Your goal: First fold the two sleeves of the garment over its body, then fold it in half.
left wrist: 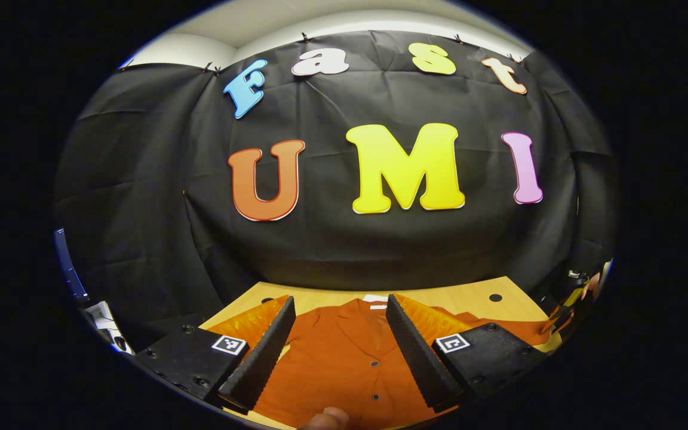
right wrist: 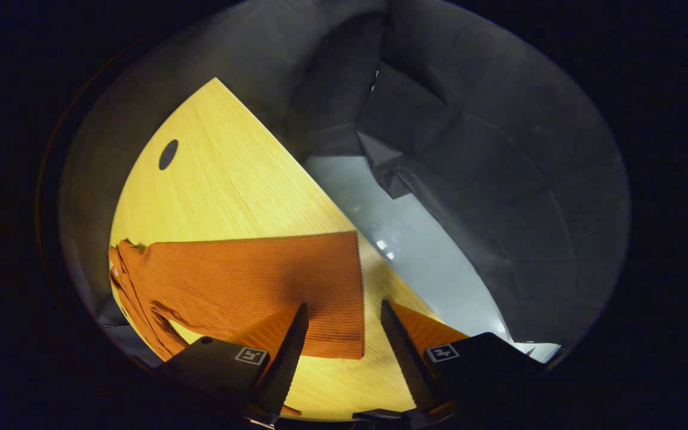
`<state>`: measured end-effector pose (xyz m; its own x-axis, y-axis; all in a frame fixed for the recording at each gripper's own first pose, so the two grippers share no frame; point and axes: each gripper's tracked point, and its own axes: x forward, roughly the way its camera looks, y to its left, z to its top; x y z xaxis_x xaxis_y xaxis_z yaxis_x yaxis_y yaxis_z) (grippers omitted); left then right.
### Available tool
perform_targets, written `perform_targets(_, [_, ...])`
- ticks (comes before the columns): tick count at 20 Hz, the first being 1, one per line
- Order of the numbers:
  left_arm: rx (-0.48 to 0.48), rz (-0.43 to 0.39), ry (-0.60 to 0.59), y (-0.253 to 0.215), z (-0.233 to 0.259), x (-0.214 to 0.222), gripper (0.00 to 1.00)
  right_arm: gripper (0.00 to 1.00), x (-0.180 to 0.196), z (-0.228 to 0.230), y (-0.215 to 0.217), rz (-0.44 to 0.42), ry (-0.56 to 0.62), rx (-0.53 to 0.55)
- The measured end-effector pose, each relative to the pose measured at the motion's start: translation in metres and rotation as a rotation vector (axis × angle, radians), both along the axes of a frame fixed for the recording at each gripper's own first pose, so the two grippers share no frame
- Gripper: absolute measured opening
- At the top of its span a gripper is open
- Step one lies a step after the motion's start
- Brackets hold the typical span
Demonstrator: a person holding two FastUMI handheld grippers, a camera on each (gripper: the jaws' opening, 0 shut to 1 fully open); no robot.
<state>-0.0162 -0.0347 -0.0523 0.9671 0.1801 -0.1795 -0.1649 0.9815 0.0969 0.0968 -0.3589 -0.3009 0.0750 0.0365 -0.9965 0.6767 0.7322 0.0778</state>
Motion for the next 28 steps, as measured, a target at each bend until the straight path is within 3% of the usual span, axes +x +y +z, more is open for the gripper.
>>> perform_targets(1, [-0.008,0.006,0.008,0.004,-0.003,-0.001,0.99,0.77,0.004,0.000,0.003,0.019,-0.007,0.011])
perform_targets(3, [-0.019,0.022,0.032,0.010,-0.011,-0.003,0.99,0.81,0.014,-0.001,0.011,0.016,-0.031,0.043])
perform_targets(6, [-0.017,0.025,0.044,0.013,-0.013,-0.006,0.99,0.59,0.015,-0.005,0.013,0.003,0.012,0.017])
perform_targets(8, [-0.014,0.015,0.042,0.013,-0.011,-0.006,0.99,0.60,0.014,-0.005,0.006,0.018,0.044,-0.014])
perform_targets(10, [-0.006,0.007,0.031,0.014,-0.009,-0.006,0.99,0.22,0.015,-0.004,0.006,-0.006,0.033,-0.003])
perform_targets(11, [-0.004,0.006,0.029,0.016,-0.009,-0.006,0.99,0.29,0.013,-0.006,0.003,-0.023,0.039,-0.005])
perform_targets(12, [-0.005,0.007,0.029,0.018,-0.008,-0.007,0.99,0.29,0.013,-0.016,0.002,-0.039,0.027,0.001])
perform_targets(14, [-0.015,0.008,0.028,0.022,-0.009,-0.007,0.99,0.19,0.011,-0.009,-0.001,-0.036,0.014,0.013])
perform_targets(15, [-0.023,0.010,0.030,0.024,-0.010,-0.008,0.99,0.19,0.012,-0.010,0.000,-0.045,0.011,0.021])
perform_targets(16, [-0.031,0.008,0.034,0.025,-0.012,-0.007,0.99,0.08,0.011,-0.008,0.001,-0.047,0.012,0.016])
perform_targets(17, [-0.035,0.003,0.038,0.026,-0.013,-0.006,0.99,0.08,0.011,0.001,0.003,-0.068,0.010,0.009])
perform_targets(18, [-0.033,0.000,0.040,0.028,-0.012,-0.006,0.99,0.01,0.012,0.006,0.003,-0.073,-0.009,0.001])
perform_targets(24, [-0.060,-0.089,-0.002,0.039,-0.004,0.004,0.99,0.01,0.049,0.083,0.050,0.057,-0.159,-0.028])
perform_targets(28, [-0.061,-0.125,-0.024,0.060,-0.004,0.007,0.99,0.01,0.085,0.133,0.126,0.144,-0.248,-0.004])
